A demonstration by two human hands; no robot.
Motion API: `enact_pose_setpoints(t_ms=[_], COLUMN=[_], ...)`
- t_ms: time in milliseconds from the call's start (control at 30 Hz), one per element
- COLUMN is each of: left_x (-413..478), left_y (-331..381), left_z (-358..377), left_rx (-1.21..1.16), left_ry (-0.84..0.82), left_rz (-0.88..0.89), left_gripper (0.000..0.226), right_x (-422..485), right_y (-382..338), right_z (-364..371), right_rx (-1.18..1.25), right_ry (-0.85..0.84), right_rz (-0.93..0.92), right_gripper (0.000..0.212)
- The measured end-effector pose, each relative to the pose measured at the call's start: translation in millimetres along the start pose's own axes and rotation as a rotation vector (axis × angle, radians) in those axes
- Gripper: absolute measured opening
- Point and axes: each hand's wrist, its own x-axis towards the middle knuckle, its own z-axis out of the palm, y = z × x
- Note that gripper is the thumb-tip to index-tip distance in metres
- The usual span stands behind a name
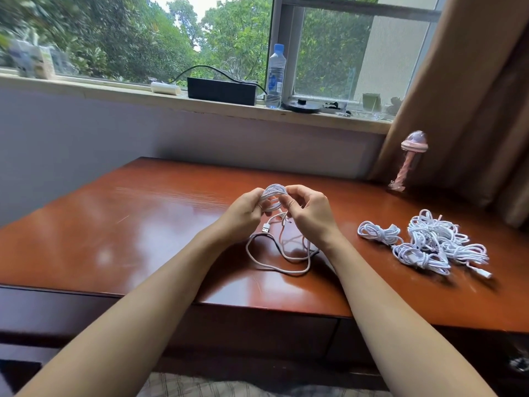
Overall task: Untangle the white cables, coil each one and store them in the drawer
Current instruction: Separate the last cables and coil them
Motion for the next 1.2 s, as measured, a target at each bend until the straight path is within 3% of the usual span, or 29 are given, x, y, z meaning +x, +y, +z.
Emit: enact_pose_setpoints(t_ms=[100, 300, 500, 733, 933, 1200], left_x=[0, -1, -2, -3, -7, -7], left_y=[-1, 4, 14, 18, 22, 31], left_z=[-1, -5, -8, -8, -4, -5], left_rx=[0.038, -0.101, -0.304, -0.497, -0.428, -0.452], left_ry=[-0.021, 0.035, 0.081, -0.053, -0.132, -0.006], left_rz=[-0.019, -0.097, -0.177, -0.174, -0.153, -0.163], left_gripper=[0.023, 0.020, 0.021, 0.025, 0.030, 0.036], right_x=[-1, 0, 0, 0, 2, 4], right_y=[-1, -4, -4, -10, -11, -2], right_z=[0, -3, -10, -13, -19, -14], right_rx=[0.018, 0.050, 0.033, 0.114, 0.072, -0.100], right_ry=[-0.026, -0.104, -0.022, 0.089, 0.217, 0.199], right_rz=[0.006, -0.019, -0.020, -0.060, -0.095, -0.117], right_gripper=[0.010, 0.025, 0.013, 0.009, 0.005, 0.006])
